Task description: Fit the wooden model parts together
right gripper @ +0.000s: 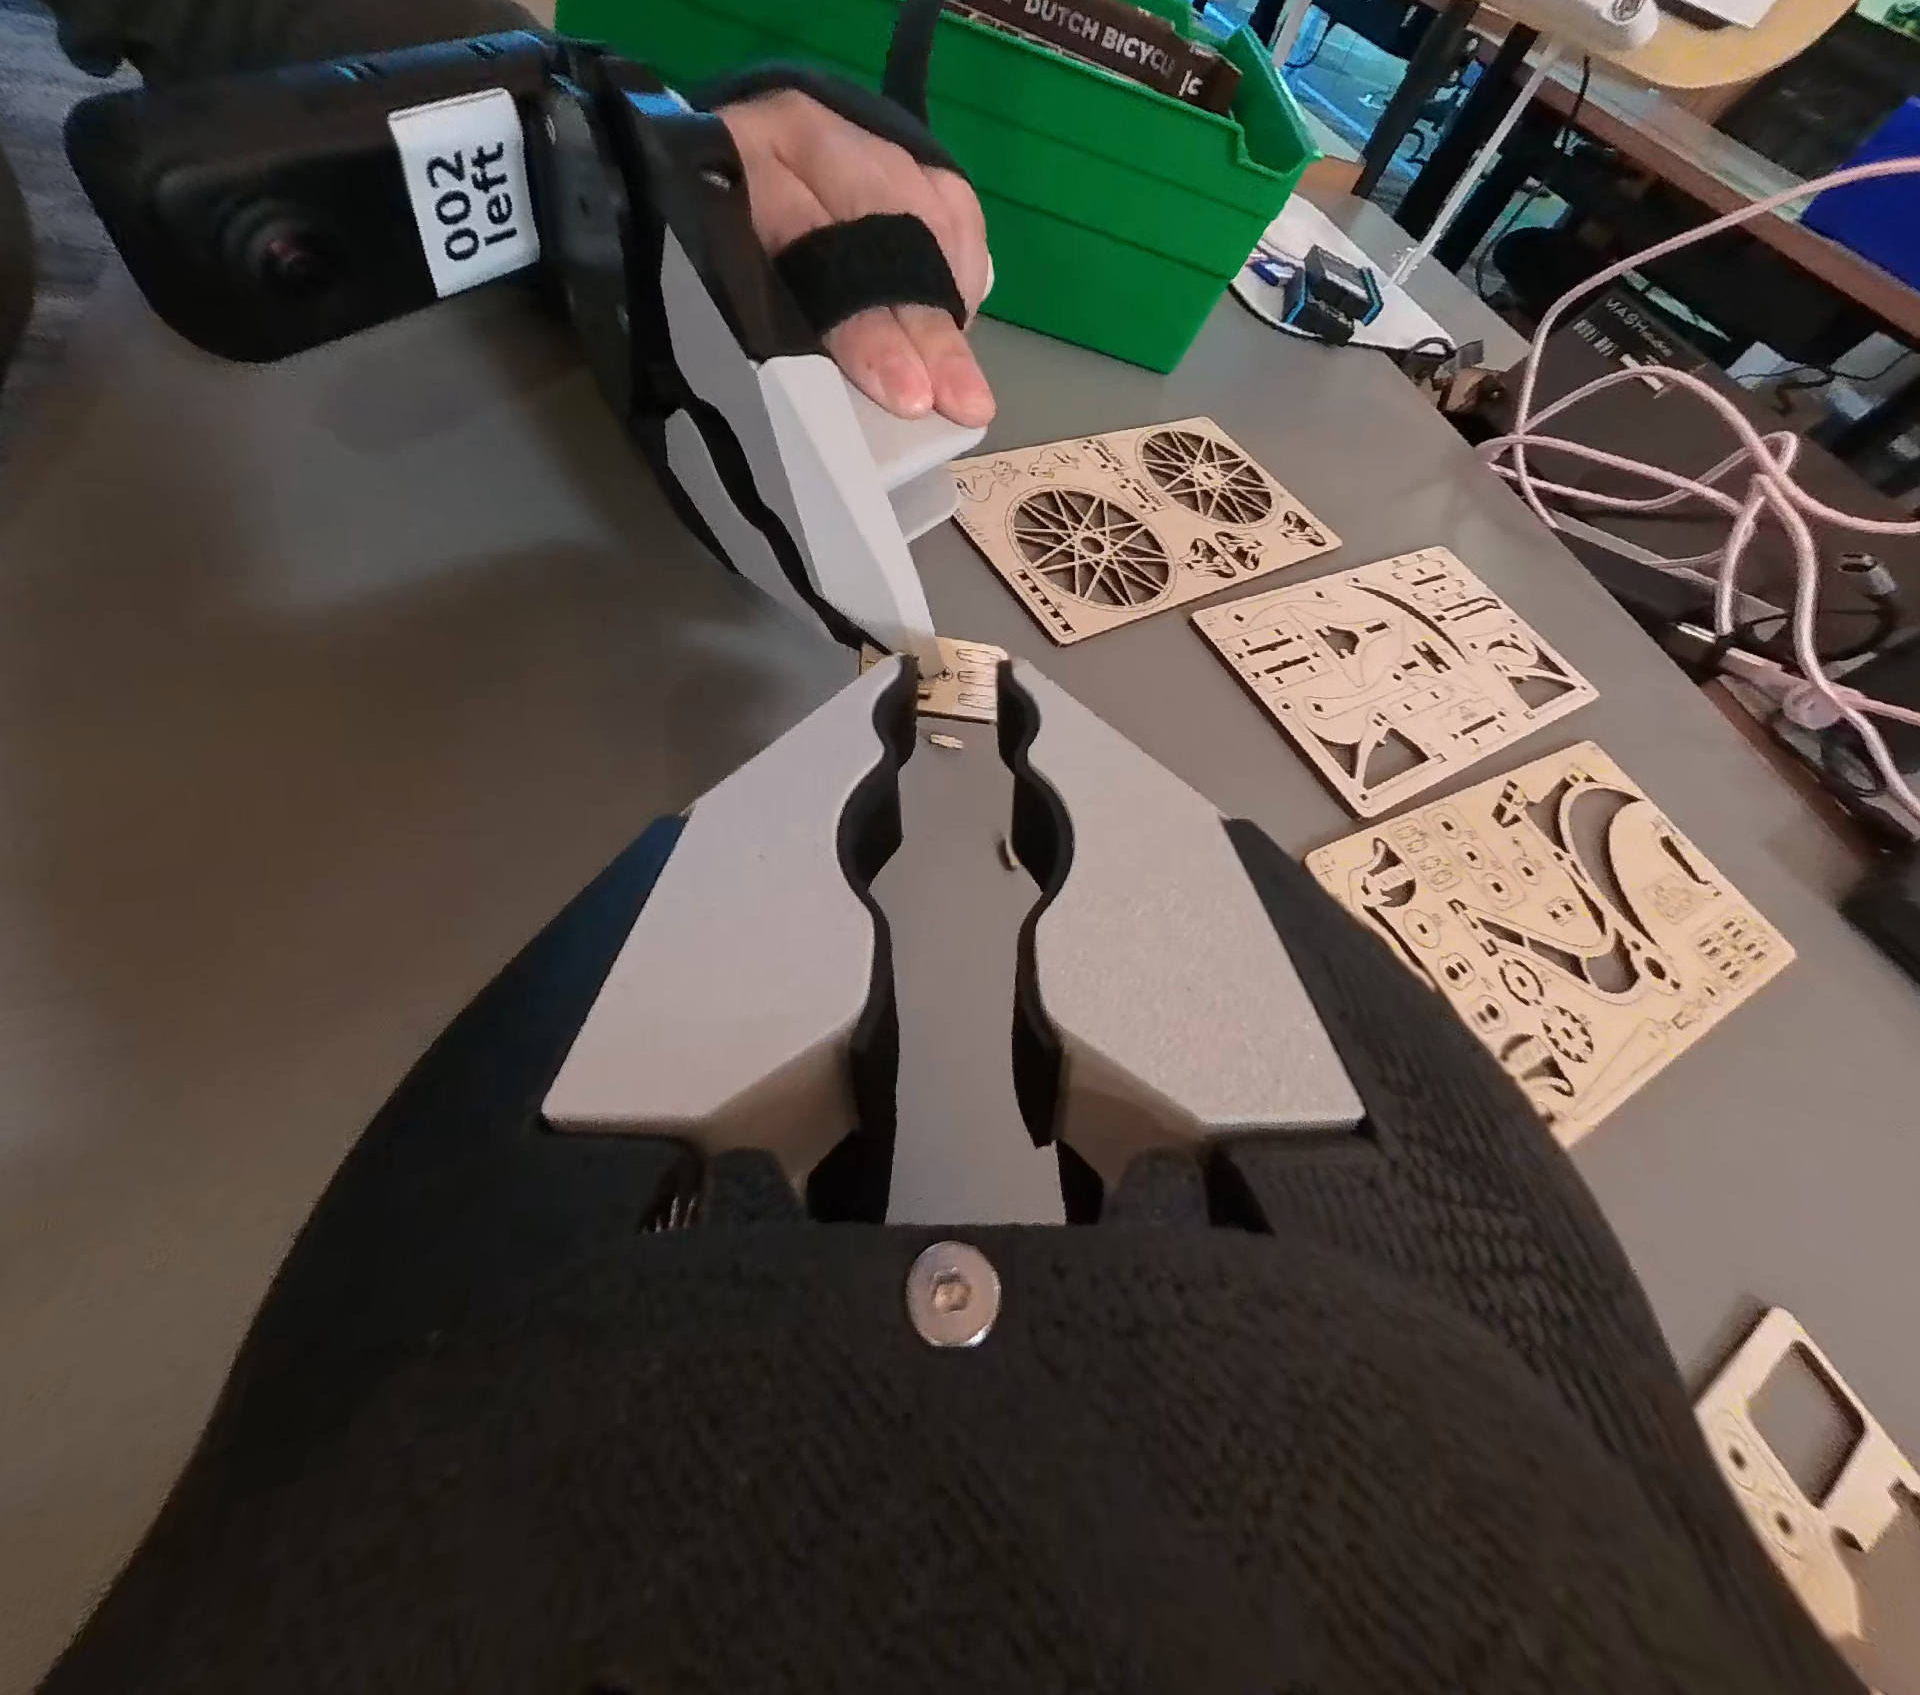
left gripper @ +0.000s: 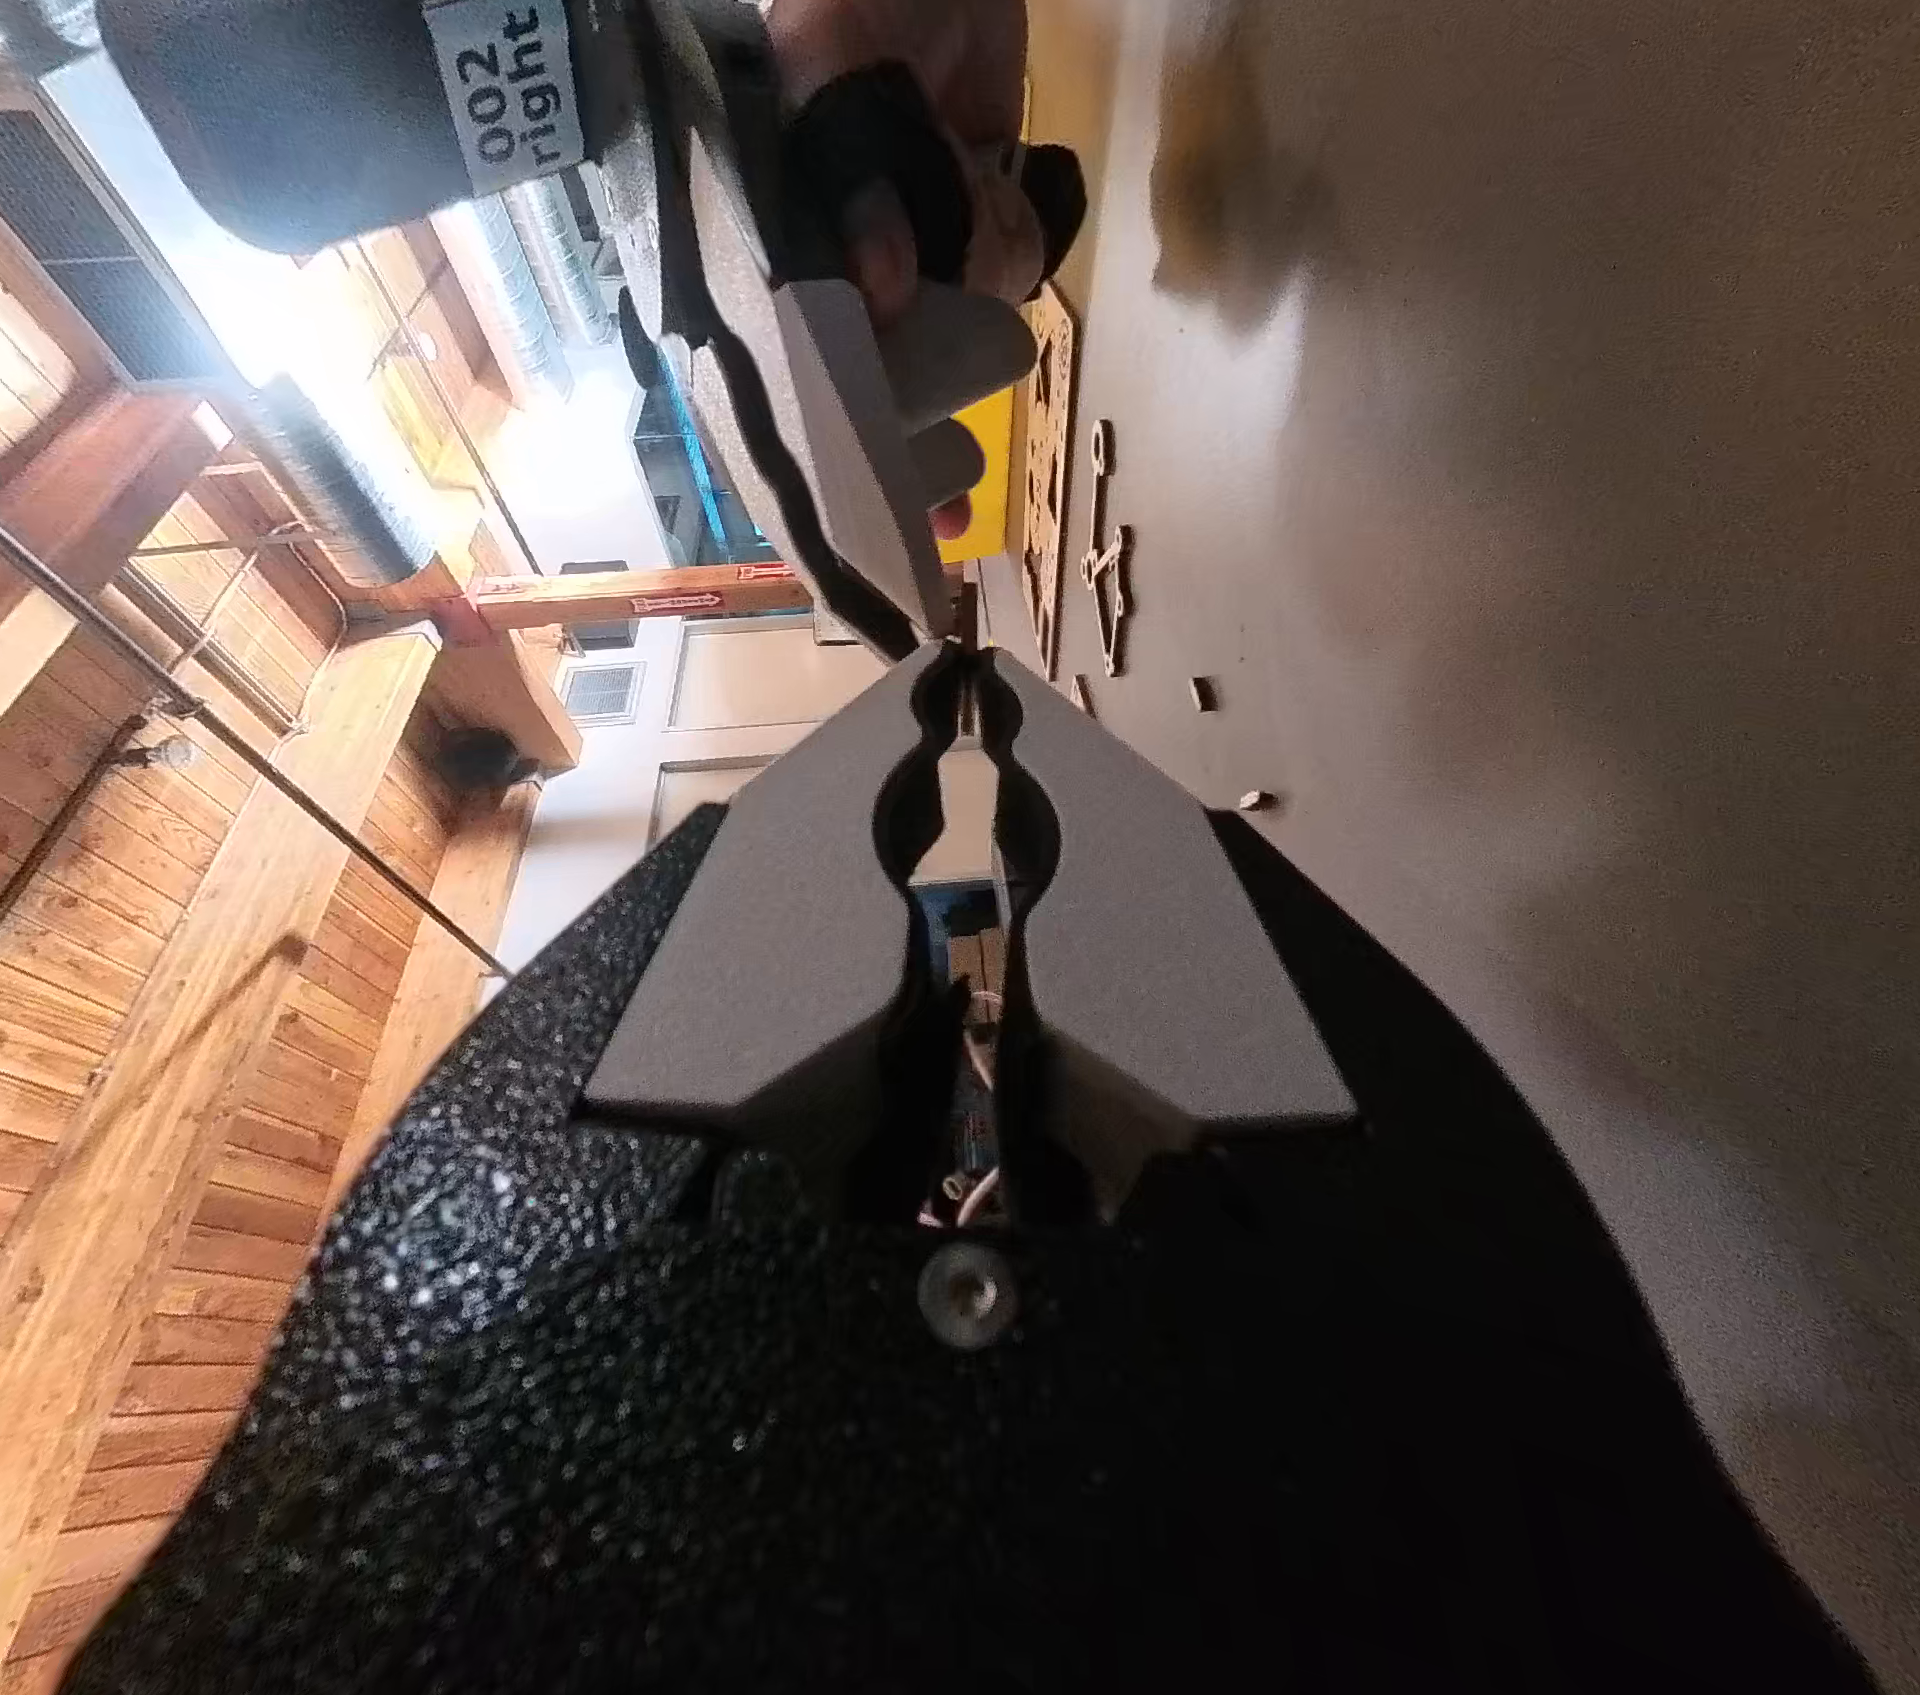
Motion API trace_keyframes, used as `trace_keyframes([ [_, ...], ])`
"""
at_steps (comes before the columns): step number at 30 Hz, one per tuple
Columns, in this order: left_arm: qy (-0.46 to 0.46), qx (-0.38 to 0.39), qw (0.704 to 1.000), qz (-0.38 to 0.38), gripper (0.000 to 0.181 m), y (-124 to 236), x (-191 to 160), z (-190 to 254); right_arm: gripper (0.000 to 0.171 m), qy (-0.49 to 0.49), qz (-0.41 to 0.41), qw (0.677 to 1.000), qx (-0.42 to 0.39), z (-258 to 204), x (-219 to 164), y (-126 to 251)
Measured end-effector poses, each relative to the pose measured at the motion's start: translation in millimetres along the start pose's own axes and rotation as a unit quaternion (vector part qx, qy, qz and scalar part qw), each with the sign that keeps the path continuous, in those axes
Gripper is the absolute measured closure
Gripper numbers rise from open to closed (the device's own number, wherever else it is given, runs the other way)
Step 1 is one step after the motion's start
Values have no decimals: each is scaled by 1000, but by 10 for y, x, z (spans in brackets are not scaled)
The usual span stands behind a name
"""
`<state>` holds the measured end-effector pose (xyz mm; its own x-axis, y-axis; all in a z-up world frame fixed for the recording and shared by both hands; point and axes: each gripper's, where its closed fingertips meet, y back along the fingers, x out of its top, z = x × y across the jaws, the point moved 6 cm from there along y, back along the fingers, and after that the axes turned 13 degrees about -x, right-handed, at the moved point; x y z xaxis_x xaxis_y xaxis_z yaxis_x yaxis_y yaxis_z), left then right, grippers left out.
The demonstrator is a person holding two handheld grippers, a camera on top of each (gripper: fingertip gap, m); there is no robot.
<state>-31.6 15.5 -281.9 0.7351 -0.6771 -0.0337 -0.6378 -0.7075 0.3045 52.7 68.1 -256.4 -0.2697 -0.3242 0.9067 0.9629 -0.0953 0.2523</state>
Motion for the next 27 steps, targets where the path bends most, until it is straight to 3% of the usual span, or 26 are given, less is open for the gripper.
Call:
trace_keyframes([
  [16, -31, -13, 999, -12, 181, -29, 30, 61, 159, 2, -32, 999, 30, -52, -54, 15],
  [23, -20, -15, 999, -30, 181, -40, -36, 56, 155, 41, -39, 998, -29, -2, -30, -12],
  [24, -16, -13, 999, -32, 181, -38, -44, 48, 164, 45, -41, 997, -50, 35, -32, -12],
  [27, -11, -5, 1000, -17, 181, -27, 15, 20, 167, 59, -46, 993, -87, 130, -59, 29],
])
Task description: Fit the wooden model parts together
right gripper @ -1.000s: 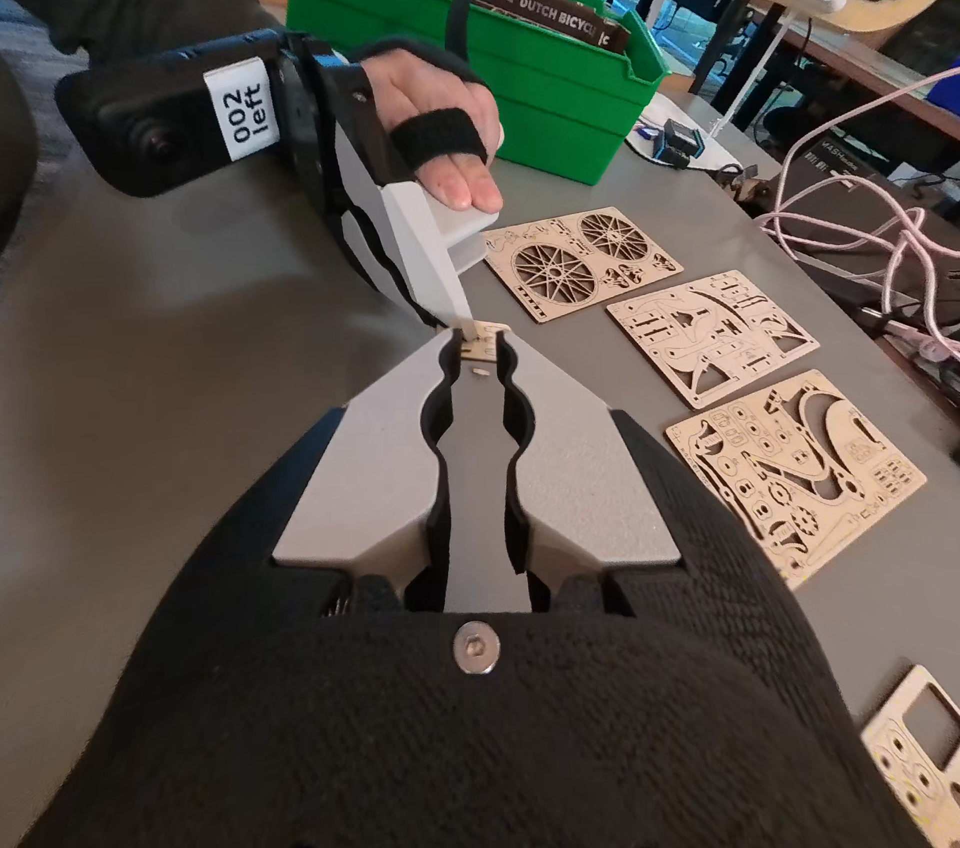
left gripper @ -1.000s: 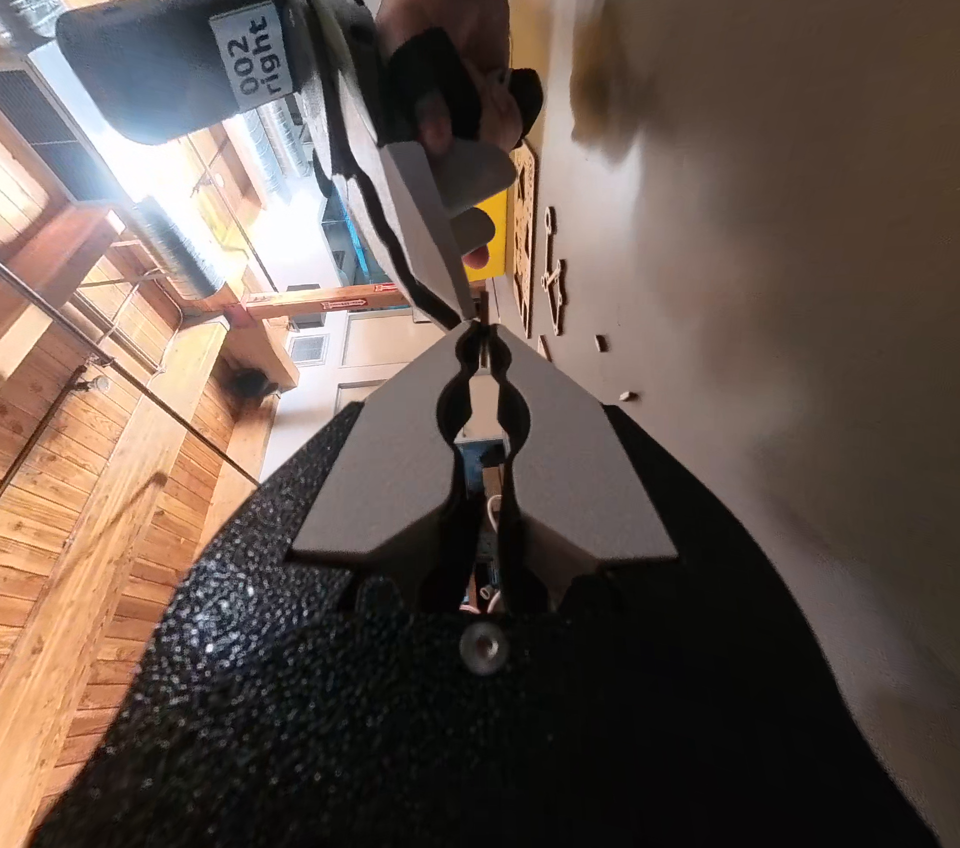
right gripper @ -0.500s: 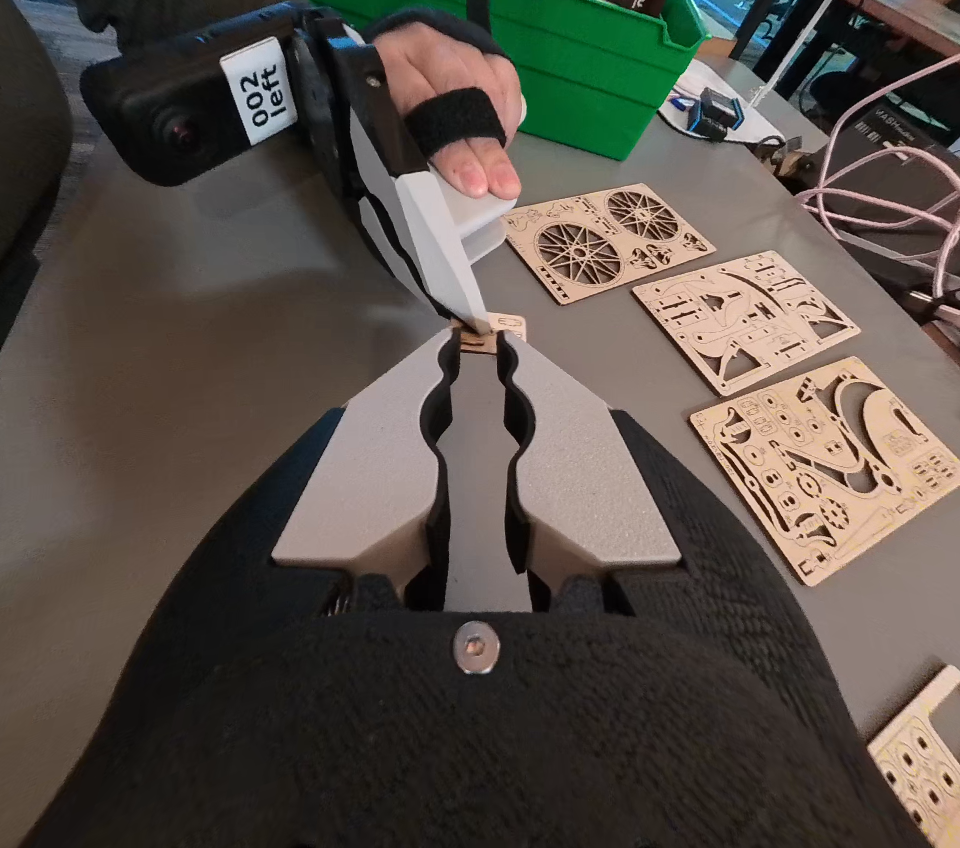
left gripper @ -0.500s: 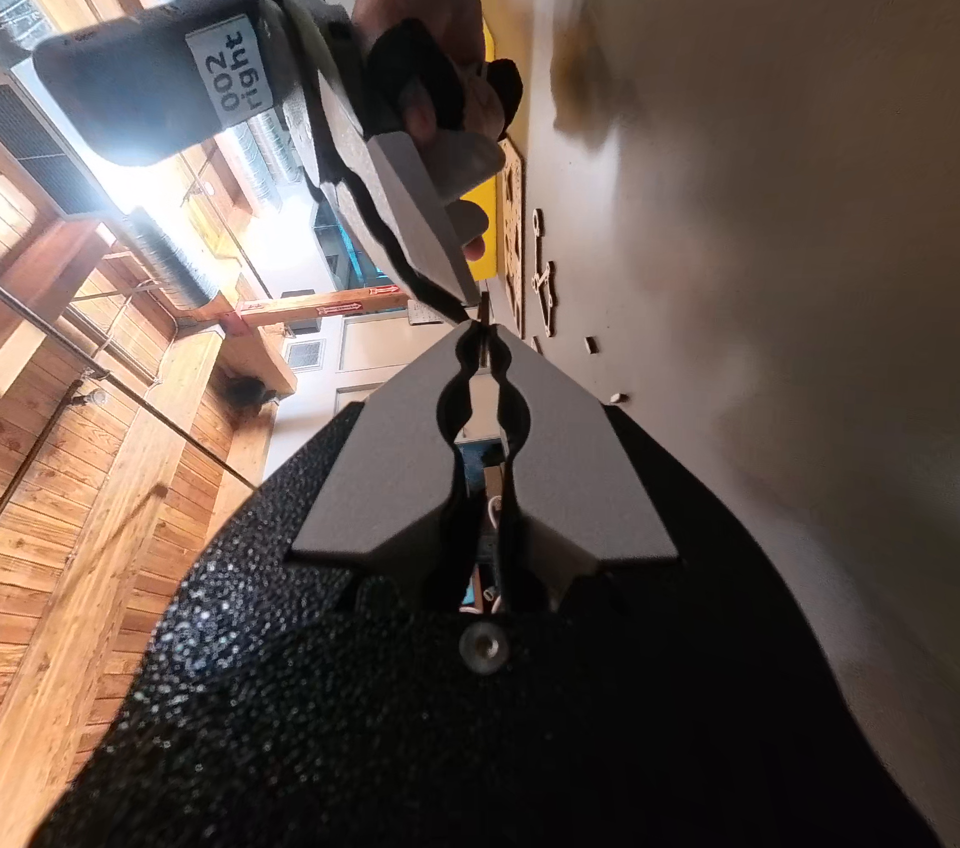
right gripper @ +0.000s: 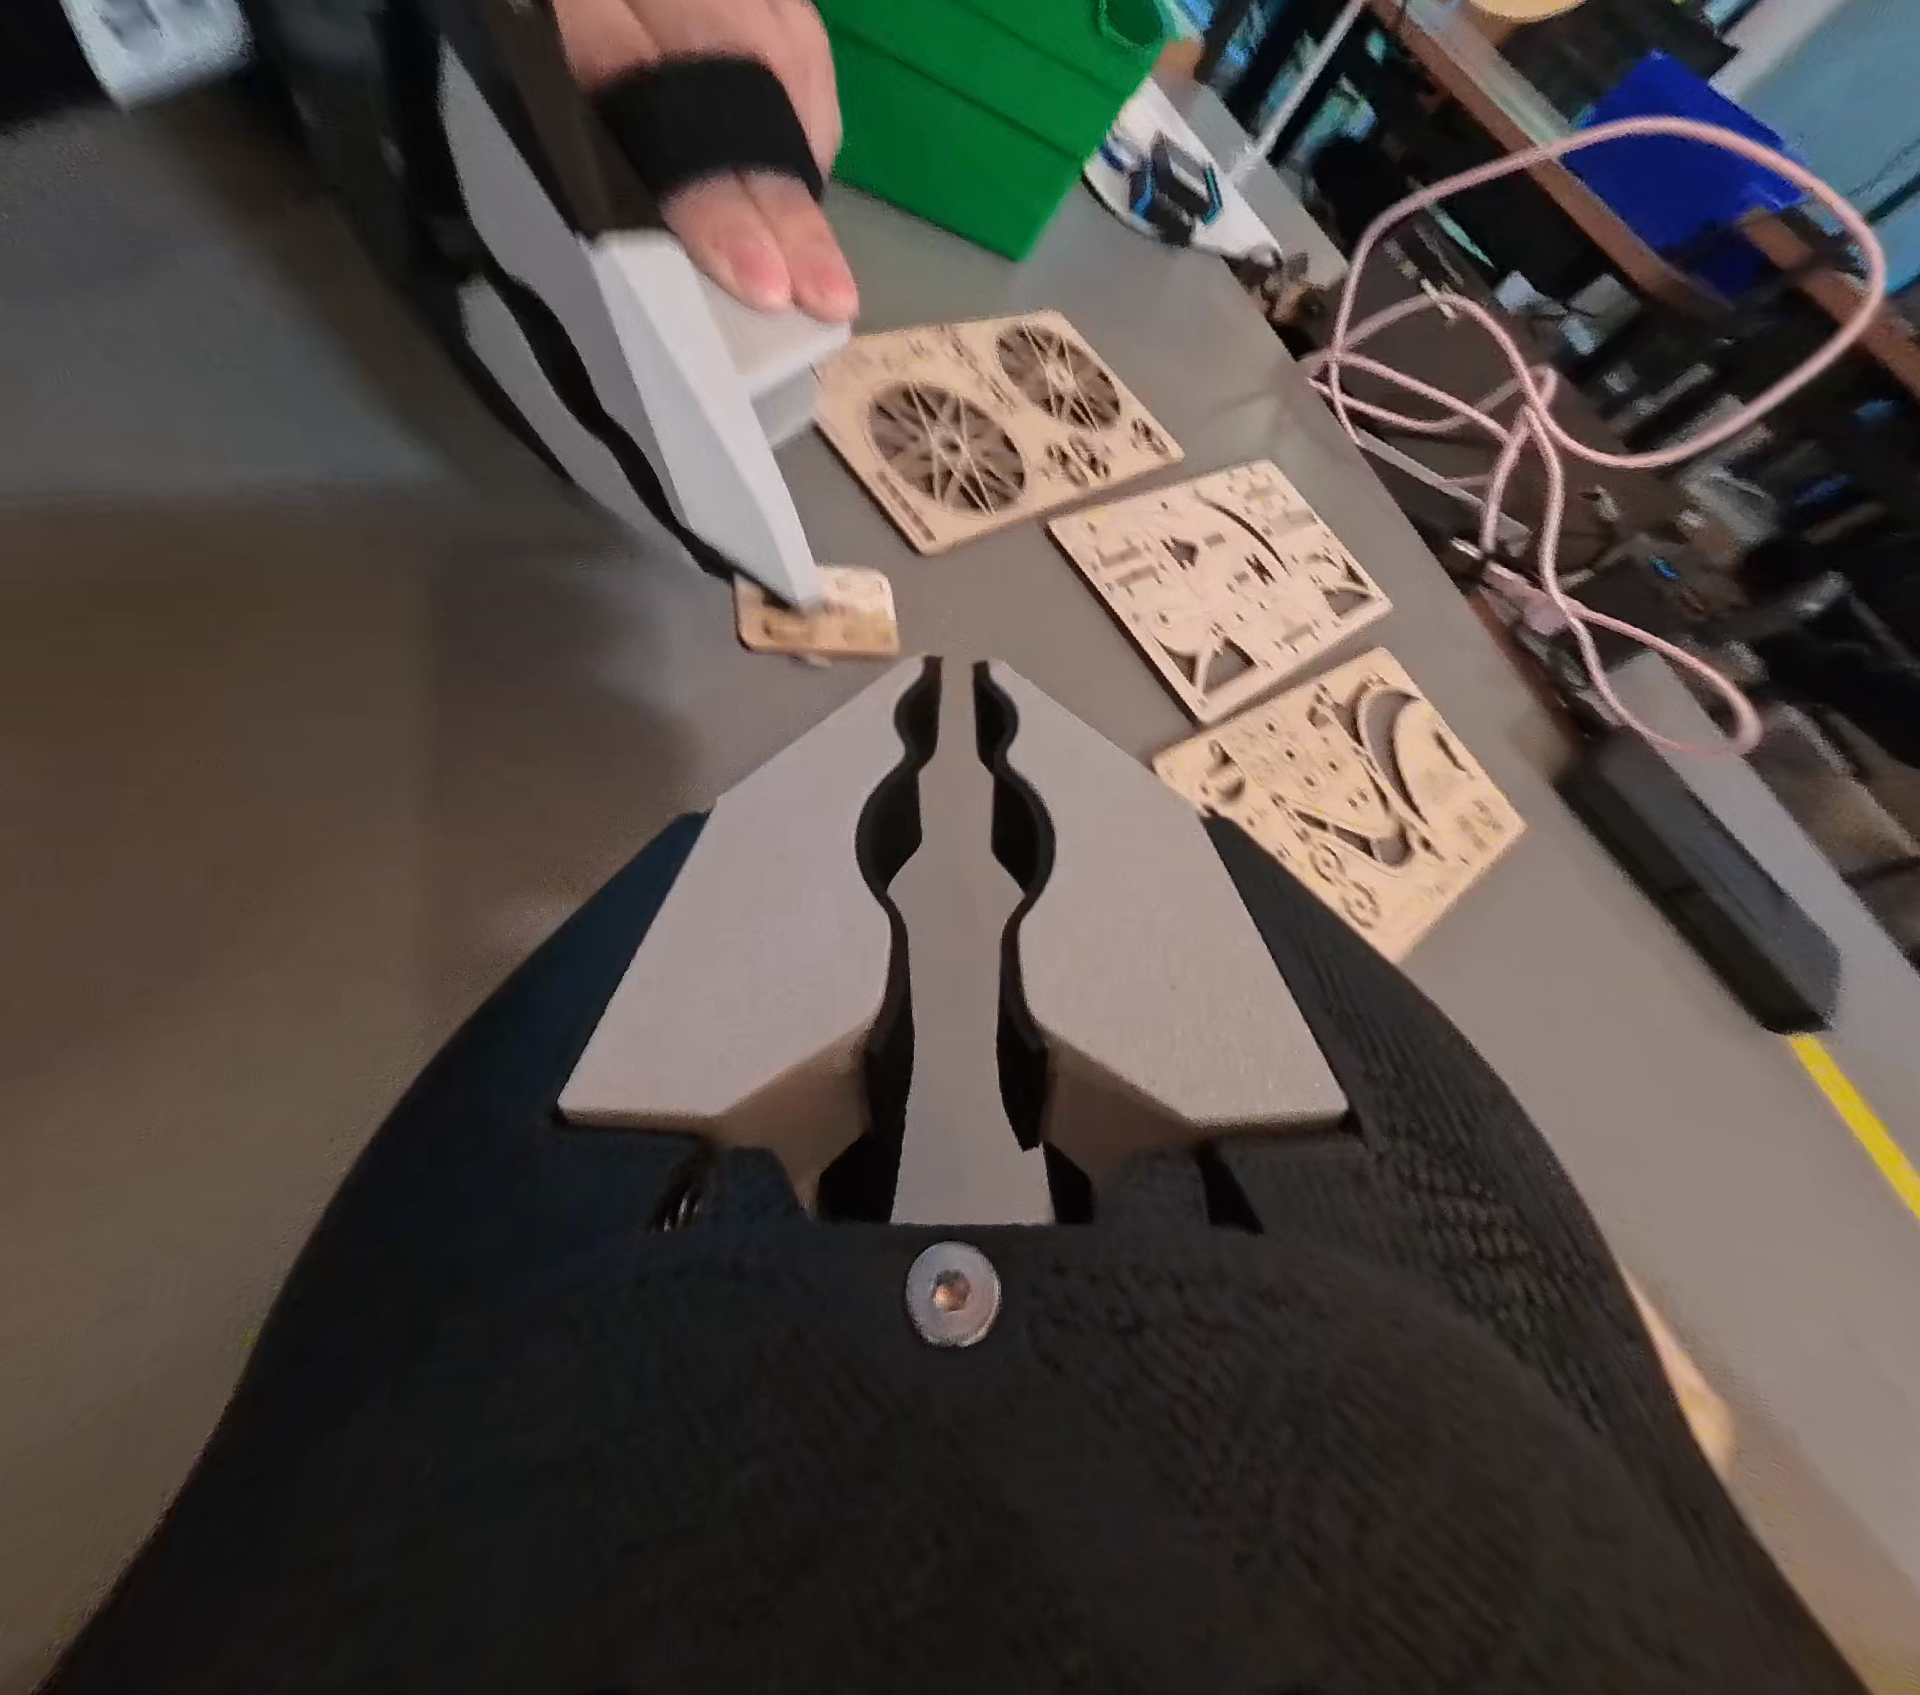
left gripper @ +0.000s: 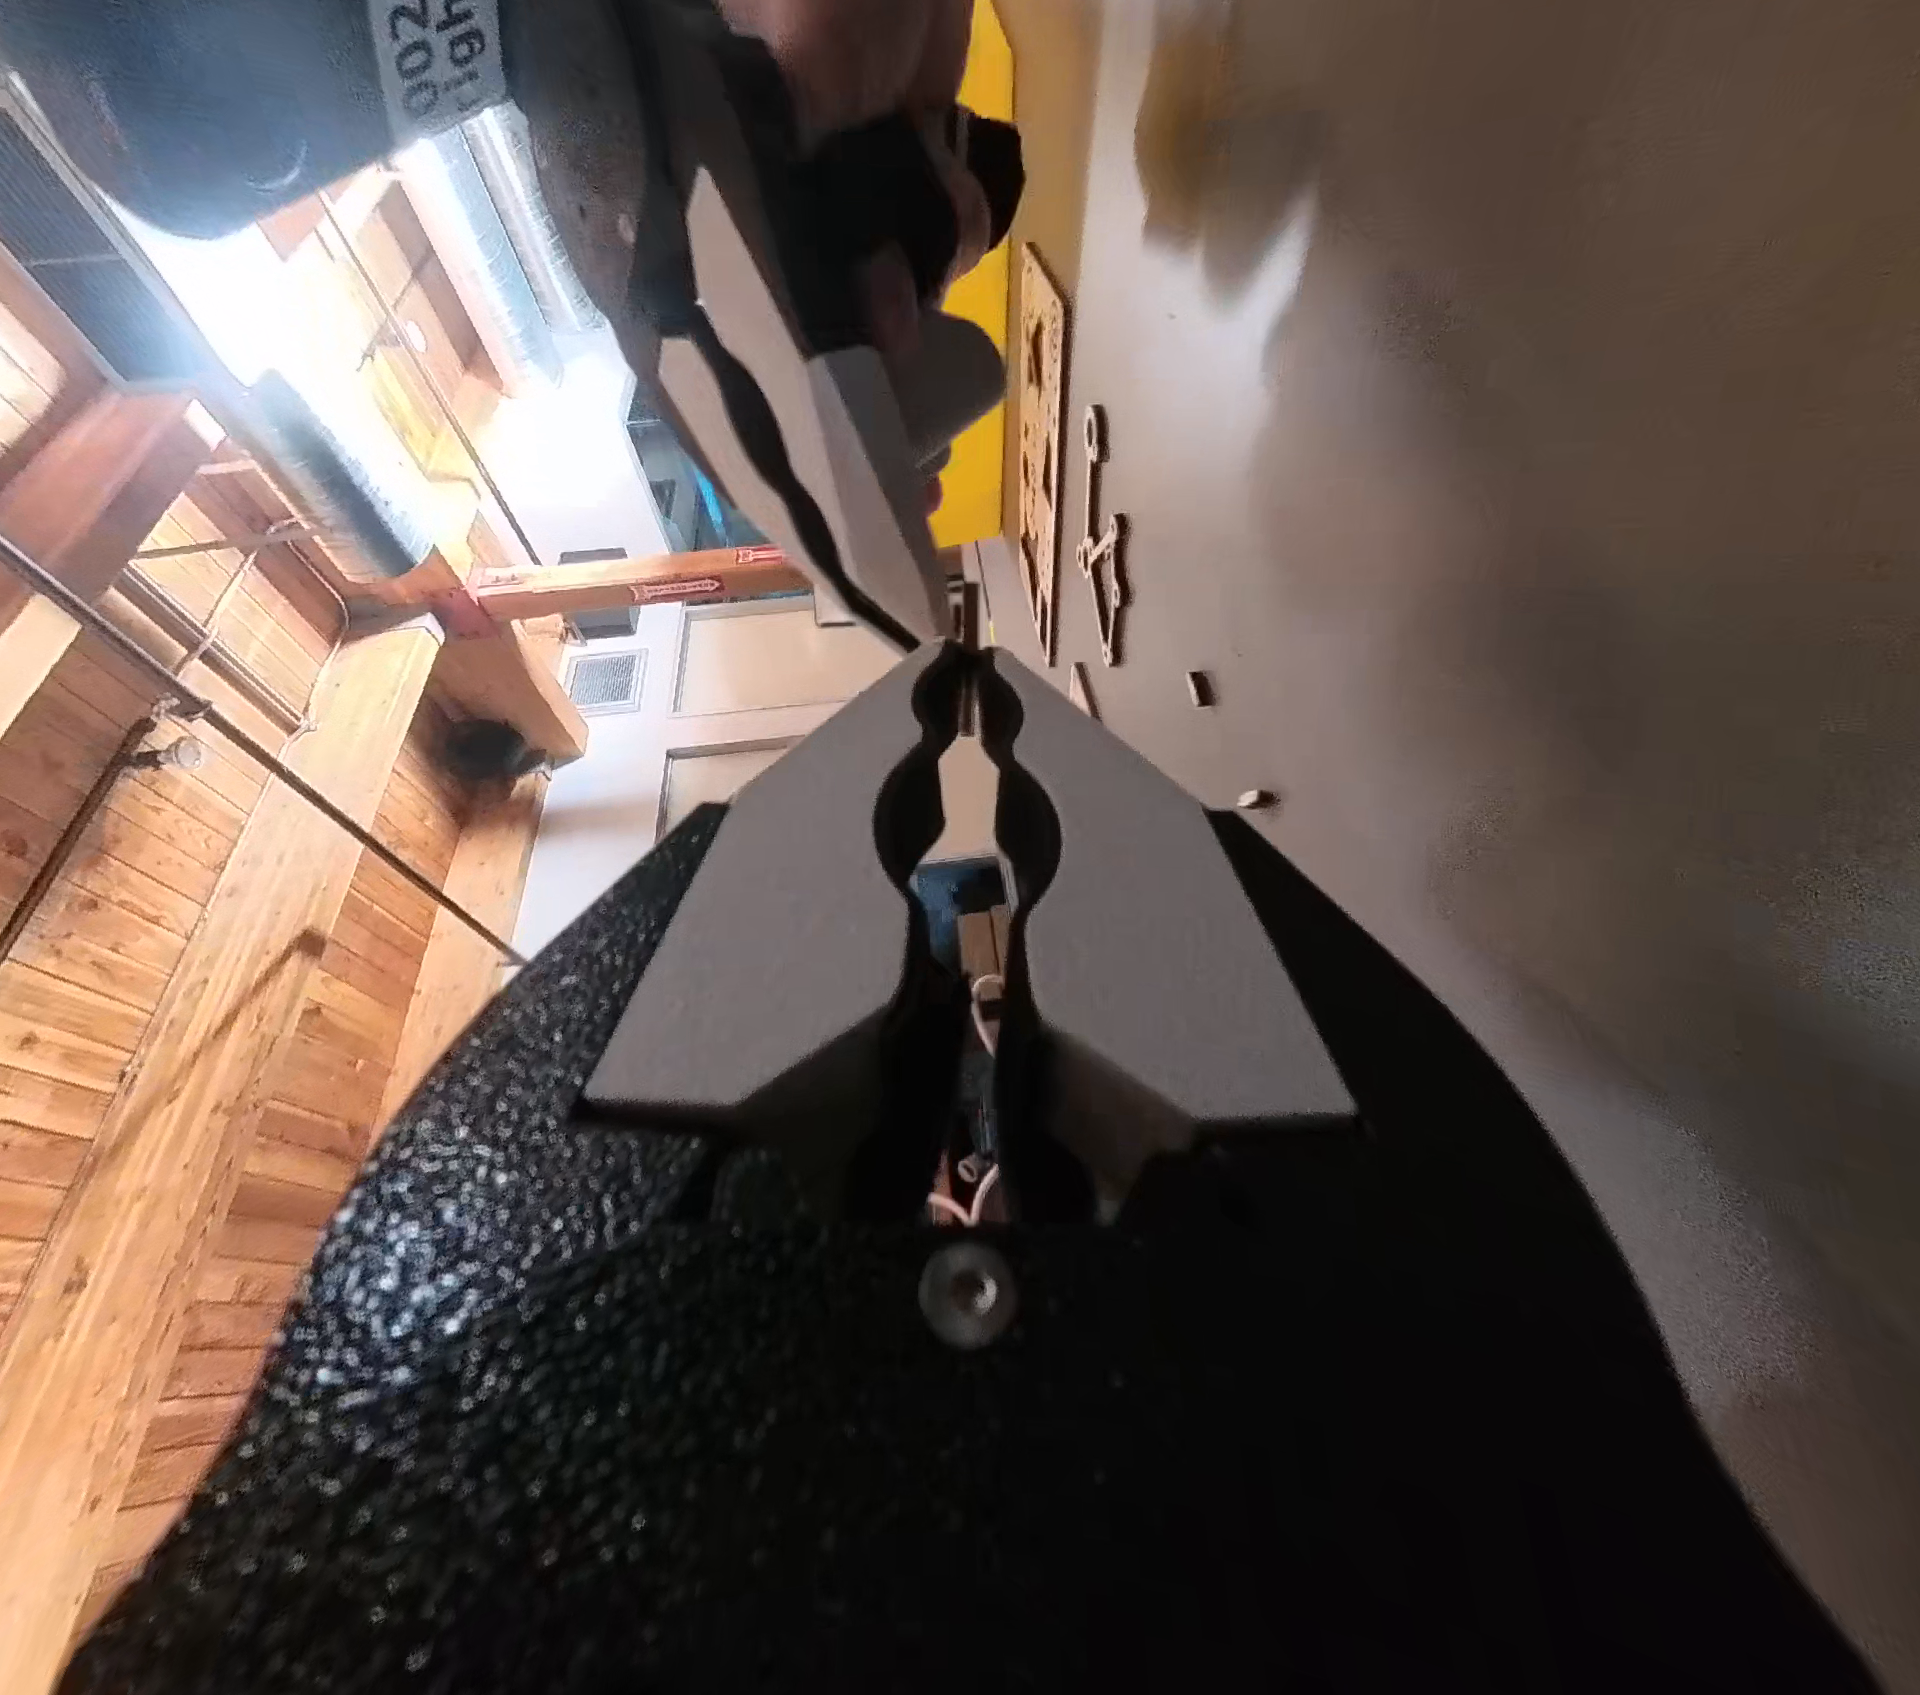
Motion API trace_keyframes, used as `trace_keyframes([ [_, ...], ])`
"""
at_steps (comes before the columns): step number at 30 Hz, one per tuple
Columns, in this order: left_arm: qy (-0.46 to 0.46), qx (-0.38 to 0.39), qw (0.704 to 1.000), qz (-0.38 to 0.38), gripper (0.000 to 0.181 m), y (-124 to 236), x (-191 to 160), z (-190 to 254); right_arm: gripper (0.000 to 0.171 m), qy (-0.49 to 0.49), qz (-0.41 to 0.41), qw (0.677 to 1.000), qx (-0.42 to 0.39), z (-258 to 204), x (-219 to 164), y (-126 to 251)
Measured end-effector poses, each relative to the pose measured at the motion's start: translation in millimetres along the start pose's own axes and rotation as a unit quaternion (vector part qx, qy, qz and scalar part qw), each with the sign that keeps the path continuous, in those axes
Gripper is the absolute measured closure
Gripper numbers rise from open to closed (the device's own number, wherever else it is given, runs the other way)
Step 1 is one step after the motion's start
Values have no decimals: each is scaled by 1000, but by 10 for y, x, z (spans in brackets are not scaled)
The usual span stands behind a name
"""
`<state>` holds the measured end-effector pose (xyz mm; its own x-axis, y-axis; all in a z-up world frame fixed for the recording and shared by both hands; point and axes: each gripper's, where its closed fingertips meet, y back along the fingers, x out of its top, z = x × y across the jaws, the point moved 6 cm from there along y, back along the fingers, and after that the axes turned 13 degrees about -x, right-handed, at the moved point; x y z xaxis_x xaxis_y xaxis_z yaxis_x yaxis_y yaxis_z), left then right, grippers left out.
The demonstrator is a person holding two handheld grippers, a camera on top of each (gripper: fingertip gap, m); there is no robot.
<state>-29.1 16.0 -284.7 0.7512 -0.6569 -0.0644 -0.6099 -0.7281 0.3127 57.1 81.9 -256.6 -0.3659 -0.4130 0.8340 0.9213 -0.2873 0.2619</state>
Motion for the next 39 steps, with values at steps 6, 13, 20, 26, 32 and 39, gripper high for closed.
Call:
trace_keyframes([
  [6, 6, -8, 1000, -8, 181, -13, -64, 15, 157, -83, 37, 991, 96, -75, 102, 78],
  [13, -8, -10, 1000, -3, 181, -15, -16, 24, 159, -75, 6, 991, 115, -163, 32, 10],
  [20, 0, -13, 1000, -3, 181, -9, 17, 1, 150, -33, 7, 996, 78, -133, 55, 23],
  [26, -7, -12, 1000, 24, 181, 9, 95, 1, 160, 21, -47, 998, -45, 57, -59, -40],
  [32, 8, -16, 1000, -2, 181, -18, 9, -1, 166, -83, 36, 995, 48, 48, 95, 126],
  [39, -22, -19, 1000, 0, 181, -28, 56, 24, 161, -101, 0, 983, 151, -157, 32, 119],
])
